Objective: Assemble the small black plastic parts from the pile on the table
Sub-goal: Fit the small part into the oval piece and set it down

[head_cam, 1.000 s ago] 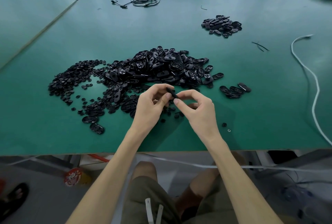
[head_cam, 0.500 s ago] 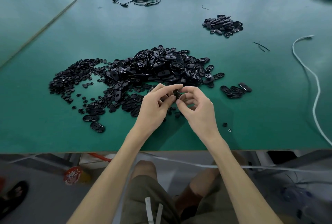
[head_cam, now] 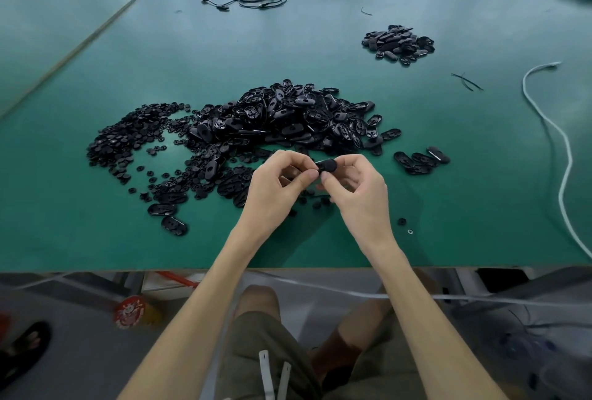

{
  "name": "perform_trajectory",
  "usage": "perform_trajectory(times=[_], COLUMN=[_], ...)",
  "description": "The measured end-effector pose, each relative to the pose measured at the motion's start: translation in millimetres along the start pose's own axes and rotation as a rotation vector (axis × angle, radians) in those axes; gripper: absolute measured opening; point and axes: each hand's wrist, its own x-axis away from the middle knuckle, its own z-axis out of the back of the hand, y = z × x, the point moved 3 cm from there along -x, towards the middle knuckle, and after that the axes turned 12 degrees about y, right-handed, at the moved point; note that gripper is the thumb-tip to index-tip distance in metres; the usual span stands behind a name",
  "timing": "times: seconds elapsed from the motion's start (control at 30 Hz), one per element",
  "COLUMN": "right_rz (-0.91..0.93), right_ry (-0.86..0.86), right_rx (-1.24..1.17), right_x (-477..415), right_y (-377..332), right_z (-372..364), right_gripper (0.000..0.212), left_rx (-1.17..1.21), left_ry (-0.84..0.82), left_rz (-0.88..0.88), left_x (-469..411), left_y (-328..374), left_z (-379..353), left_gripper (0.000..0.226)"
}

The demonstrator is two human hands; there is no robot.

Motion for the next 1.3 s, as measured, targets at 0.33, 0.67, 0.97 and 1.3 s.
perform_trajectory(times=[0.33,0.67,0.97,1.3], right_rz=[0.046,0.078,0.061,0.065], right_ry=[-0.035,-0.043,-0.062,-0.085], right_rx=[0.067,0.111,0.078,-0.035], right_x=[-0.1,0.2,0.4,1.6], right_y=[-2.9,-3.3,-3.5,-5.8], right_z=[-0.4,-0.6,-1.1,0.4], right_gripper=[0.011,0.011,0.013,0.009], left_rx=[-0.016,-0.029,-0.007,0.049], left_ry=[0.06,0.047,0.062,0.001], left_rz=[0.03,0.052,0.065,-0.008], left_x=[-0.9,-0.6,-0.3,-1.9], left_y=[-1.5,-3.2,-3.8,-4.0], left_z=[1.7,0.9,1.9,0.8], left_gripper=[0.014,0.016,0.008,0.017])
